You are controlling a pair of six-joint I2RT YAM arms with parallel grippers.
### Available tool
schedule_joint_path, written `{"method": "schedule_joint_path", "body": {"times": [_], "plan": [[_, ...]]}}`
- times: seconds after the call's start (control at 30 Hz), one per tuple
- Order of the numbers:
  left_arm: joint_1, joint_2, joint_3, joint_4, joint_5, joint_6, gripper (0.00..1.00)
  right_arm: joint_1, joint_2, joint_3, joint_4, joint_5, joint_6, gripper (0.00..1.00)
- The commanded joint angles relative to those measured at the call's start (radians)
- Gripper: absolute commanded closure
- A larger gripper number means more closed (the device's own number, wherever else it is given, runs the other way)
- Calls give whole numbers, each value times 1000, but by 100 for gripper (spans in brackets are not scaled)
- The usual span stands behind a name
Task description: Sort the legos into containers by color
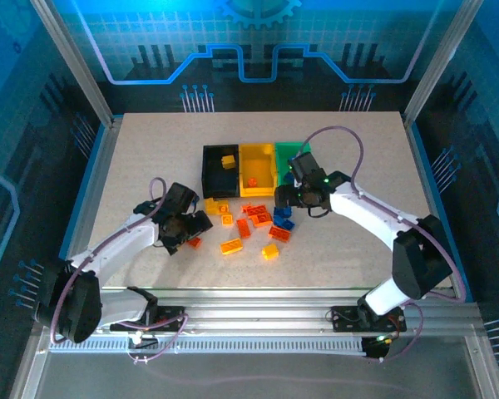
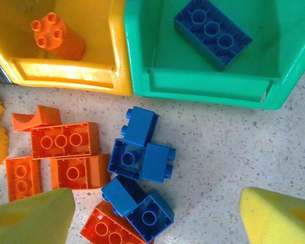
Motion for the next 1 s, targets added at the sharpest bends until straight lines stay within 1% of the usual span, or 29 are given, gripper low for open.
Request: {"method": "schedule_joint_path", "body": {"times": [0.0,0.13,0.2,0.23,0.3,0.43,0.5,0.57,0.63,0.67,0.8,0.9,0.97], "plan": [[7,31,25,-96,24,-99,5,-8,-42,-36,33,-4,8,15],[15,88,29,-98,22,-137,6,-25,-65,-76,59,-24,16,15],[21,118,26,-78,-4,-142,8,-33,-77,-95,72,-34,16,15],[30,136,24,-66,-22,-144,8,-37,-84,-105,76,-39,15,15],[49,169,16,-15,-17,-147,9,-44,-100,-123,86,-45,15,15],[58,229,28,56,-34,-143,10,-57,-136,-156,99,-52,11,15],[61,257,38,75,-43,-134,12,-65,-149,-168,104,-54,12,15],[67,287,47,77,-50,-124,18,-75,-159,-177,109,-62,14,15],[74,314,53,73,-55,-109,27,-80,-167,-183,112,-63,14,15],[75,323,53,71,-54,-103,30,-82,-169,-185,114,-61,12,15],[78,327,46,66,-58,-85,43,-85,-173,-190,120,-65,12,15],[77,304,40,70,-67,-70,51,-87,-171,-188,126,-69,11,15],[77,290,45,67,-72,-55,54,-86,-172,-191,128,-71,12,15]]}}
